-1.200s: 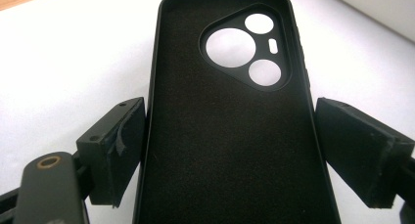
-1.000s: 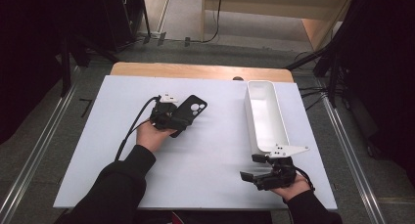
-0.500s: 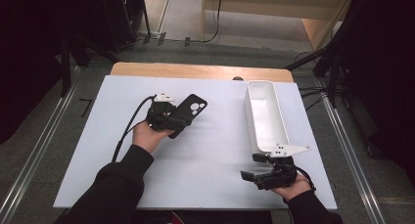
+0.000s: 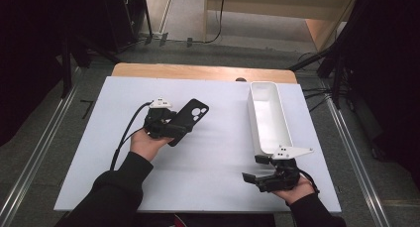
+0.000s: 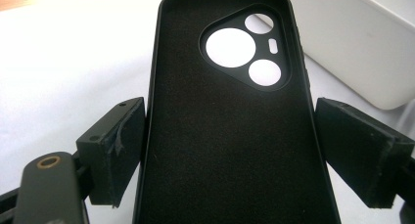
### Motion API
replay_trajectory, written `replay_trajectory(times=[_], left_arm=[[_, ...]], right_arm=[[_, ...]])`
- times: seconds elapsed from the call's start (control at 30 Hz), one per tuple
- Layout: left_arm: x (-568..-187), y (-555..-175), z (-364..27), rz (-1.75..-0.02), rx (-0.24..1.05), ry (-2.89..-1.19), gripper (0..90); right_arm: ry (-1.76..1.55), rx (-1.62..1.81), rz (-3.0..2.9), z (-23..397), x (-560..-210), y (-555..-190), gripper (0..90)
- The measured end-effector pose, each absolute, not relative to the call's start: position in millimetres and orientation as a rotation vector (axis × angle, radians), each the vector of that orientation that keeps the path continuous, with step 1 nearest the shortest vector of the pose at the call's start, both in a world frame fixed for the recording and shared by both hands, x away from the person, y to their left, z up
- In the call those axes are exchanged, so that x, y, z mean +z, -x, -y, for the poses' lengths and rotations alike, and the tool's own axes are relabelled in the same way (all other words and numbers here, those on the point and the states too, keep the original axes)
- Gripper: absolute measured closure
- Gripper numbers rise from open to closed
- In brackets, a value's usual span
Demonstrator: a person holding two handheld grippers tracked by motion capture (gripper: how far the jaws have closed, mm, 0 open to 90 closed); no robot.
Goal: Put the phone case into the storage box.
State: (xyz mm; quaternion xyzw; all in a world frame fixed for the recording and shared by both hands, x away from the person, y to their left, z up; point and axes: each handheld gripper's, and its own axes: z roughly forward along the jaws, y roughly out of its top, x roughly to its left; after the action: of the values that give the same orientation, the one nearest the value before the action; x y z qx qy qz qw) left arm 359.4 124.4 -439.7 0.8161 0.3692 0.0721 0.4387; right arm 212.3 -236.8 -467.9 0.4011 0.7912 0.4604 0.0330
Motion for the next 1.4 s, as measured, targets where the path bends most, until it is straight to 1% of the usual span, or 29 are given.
replay_trajectory(times=[0.5, 0.67, 0.8, 1.13, 1.4], left_arm=[[-443, -331, -128, -0.955, 0.177, -1.969, 13.9], [-443, -326, -130, -0.962, 0.169, -1.955, 13.9], [-440, -320, -132, -0.957, 0.189, -1.943, 13.8], [-442, -307, -128, -0.943, 0.208, -1.928, 13.8], [-448, -301, -122, -0.969, 0.209, -1.891, 13.8]], right_arm=[[-1.255, 1.450, -2.386, 231, -458, -214, 13.3], [-1.259, 1.438, -2.383, 229, -455, -217, 13.3], [-1.268, 1.444, -2.384, 223, -451, -220, 13.3], [-1.306, 1.439, -2.344, 214, -442, -228, 13.3], [-1.326, 1.417, -2.339, 205, -437, -236, 13.3]])
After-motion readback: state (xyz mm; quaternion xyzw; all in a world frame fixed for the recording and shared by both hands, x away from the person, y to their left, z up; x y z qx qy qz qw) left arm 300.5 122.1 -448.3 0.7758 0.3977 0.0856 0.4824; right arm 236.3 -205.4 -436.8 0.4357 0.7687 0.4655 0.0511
